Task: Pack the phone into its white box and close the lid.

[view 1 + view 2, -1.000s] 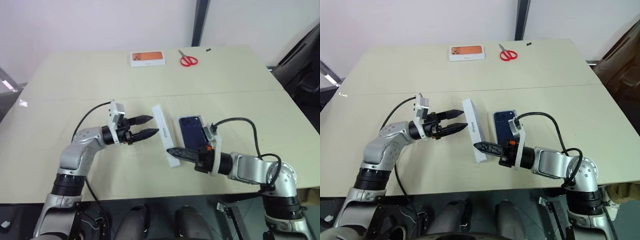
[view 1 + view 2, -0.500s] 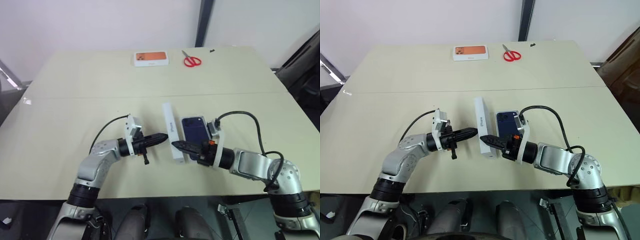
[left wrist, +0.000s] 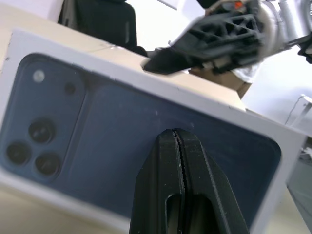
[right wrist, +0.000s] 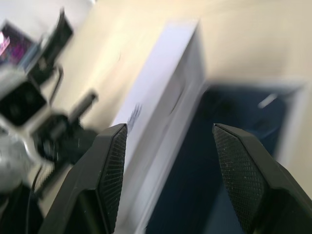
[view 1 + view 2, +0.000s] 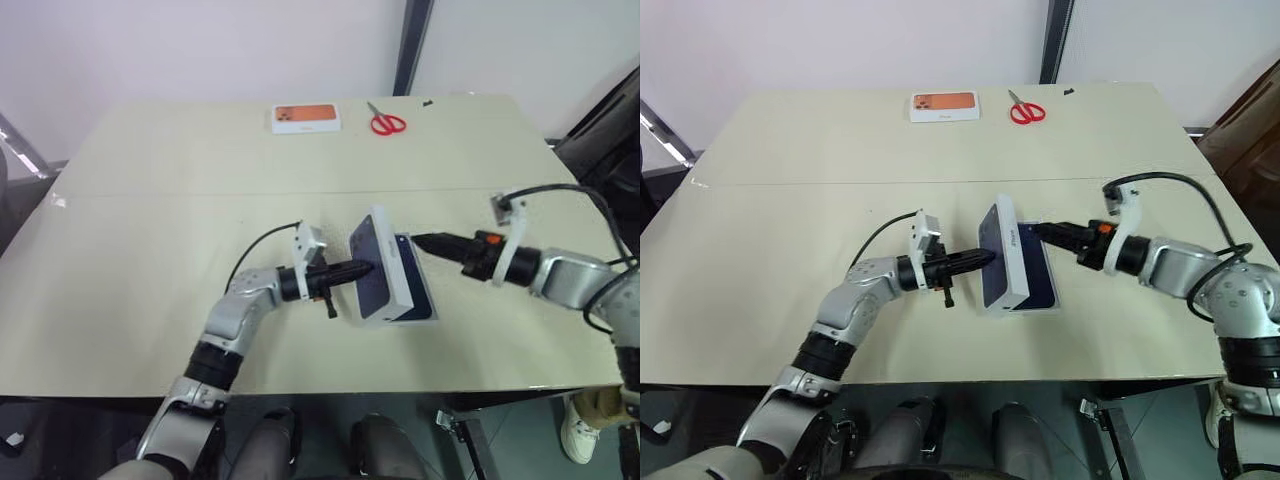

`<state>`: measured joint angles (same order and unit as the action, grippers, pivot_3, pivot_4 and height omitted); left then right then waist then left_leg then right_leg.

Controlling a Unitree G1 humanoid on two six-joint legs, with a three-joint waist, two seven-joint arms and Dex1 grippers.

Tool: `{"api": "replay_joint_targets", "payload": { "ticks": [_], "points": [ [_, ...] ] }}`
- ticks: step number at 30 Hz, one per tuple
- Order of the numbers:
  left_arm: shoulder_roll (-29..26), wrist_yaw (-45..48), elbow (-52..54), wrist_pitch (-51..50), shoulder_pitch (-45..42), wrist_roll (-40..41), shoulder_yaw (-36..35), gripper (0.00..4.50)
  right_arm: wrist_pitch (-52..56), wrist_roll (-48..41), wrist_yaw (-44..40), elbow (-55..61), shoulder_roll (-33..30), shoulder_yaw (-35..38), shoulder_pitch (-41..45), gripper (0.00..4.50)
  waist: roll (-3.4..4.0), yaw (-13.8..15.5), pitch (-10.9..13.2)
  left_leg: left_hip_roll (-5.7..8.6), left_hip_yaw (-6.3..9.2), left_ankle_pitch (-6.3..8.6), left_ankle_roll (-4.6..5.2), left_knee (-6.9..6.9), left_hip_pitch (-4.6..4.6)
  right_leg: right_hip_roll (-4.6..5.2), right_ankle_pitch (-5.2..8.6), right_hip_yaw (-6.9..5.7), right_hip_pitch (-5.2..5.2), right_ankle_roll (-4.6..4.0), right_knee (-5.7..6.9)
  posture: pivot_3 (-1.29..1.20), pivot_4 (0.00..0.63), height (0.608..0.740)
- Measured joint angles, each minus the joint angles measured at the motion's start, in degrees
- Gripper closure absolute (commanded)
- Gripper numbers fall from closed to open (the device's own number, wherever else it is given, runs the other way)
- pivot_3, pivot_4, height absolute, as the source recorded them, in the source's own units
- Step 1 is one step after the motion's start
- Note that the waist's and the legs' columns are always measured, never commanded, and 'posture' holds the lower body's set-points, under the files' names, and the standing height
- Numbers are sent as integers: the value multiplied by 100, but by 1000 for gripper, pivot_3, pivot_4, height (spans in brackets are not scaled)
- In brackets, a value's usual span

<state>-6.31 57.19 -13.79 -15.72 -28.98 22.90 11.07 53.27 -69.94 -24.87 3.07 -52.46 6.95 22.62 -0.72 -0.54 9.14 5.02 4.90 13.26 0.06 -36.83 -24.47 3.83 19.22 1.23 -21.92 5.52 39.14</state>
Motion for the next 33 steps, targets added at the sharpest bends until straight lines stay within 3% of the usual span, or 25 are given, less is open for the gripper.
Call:
{"api": "replay_joint_targets", "payload": {
  "ticks": [1, 3, 8, 13, 19, 33],
  "points": [
    [76, -7, -139, 38, -78, -30, 1, 4500, -199, 468, -172, 2, -122, -102, 32, 1594, 0, 0, 0, 0, -1, 0, 1, -2, -1, 0, 1, 0, -1, 1, 0, 0, 150, 734],
    [133, -17, -296, 90, -172, -102, 4, 4500, -645, 1321, -384, 30, -222, -301, 76, 2141, 0, -9, 0, 0, -1, 1, 1, -3, -1, 0, 1, 1, -1, 2, 0, 0, 150, 734],
    [-176, 9, -287, 89, -179, -120, -26, 4500, -1747, 3028, -880, 437, -187, -952, -379, 4461, 0, -18, 0, -4, 1, 1, -1, -2, -1, -4, 1, 4, -7, 2, 2, 0, 150, 734],
    [-705, -118, -197, -123, -59, -155, -239, 4500, -2568, 4245, -1033, 471, 43, -1293, -691, 4461, 1, -7, 0, -1, 1, 1, -2, -9, -1, -2, 1, 7, -5, 2, 3, 0, 150, 734],
    [-855, -310, -195, -803, -59, -299, -116, 4500, -2896, 4963, -1189, 429, 237, -1315, -681, 4461, 1, 45, 0, 2, 4, 1, -4, -12, -1, 1, 1, 5, -2, 2, 2, 0, 150, 734],
    [-308, -335, -687, -1368, -545, -555, 210, 4500, -2776, 5474, -1444, 339, 514, -1225, -625, 4461, 1, 110, 0, 2, 2, 2, -5, -16, -1, 1, 1, 6, -2, 2, 3, 0, 150, 734]
  ]
}}
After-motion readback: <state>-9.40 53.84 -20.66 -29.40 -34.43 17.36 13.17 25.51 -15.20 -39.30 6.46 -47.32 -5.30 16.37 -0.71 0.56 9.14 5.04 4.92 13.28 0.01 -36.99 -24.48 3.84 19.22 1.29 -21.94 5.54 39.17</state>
